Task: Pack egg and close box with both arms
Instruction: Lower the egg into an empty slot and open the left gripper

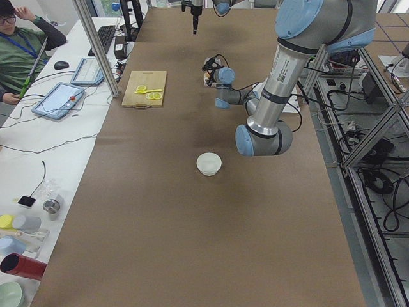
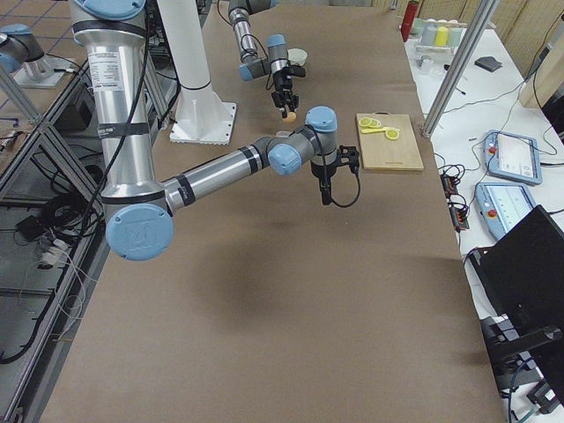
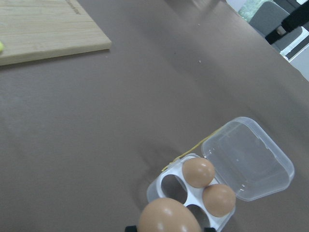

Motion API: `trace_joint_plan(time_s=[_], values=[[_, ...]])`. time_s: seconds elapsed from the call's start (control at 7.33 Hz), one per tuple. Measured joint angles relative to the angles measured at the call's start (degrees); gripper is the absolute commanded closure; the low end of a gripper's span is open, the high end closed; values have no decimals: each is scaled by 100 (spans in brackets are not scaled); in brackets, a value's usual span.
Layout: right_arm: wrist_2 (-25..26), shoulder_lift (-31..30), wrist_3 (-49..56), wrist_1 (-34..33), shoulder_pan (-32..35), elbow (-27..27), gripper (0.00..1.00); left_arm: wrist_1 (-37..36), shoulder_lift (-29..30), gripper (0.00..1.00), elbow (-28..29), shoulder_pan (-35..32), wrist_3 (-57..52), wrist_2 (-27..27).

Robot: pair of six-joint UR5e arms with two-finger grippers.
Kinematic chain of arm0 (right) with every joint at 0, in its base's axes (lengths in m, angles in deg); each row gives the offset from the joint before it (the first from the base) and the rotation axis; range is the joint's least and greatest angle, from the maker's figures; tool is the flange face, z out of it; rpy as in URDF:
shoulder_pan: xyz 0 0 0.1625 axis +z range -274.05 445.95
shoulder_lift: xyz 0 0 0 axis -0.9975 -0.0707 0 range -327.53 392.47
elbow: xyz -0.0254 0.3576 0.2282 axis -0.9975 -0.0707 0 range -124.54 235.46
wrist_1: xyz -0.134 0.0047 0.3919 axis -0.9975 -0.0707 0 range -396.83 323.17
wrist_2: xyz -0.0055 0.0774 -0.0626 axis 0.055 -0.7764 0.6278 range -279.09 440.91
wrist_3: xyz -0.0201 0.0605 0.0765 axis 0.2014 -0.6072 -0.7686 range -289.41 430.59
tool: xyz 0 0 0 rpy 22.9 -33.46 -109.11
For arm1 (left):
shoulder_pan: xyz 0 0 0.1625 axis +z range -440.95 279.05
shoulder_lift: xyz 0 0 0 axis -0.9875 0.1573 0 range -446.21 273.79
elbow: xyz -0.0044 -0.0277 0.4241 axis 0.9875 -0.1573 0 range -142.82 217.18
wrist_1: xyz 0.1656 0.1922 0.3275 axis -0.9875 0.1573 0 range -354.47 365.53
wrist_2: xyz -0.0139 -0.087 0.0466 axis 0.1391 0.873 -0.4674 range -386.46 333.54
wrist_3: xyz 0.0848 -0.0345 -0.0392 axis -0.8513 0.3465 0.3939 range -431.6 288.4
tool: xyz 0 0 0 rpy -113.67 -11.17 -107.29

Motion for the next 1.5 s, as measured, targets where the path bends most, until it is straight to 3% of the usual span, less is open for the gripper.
trace_joint_plan(time_s=[0.55, 1.5], values=[[7, 32, 0, -1, 0, -4, 0, 105, 484, 100, 636, 264, -32, -504], [7, 34, 0, -1, 0, -23, 0, 101, 456, 100, 738, 403, -101, -558]])
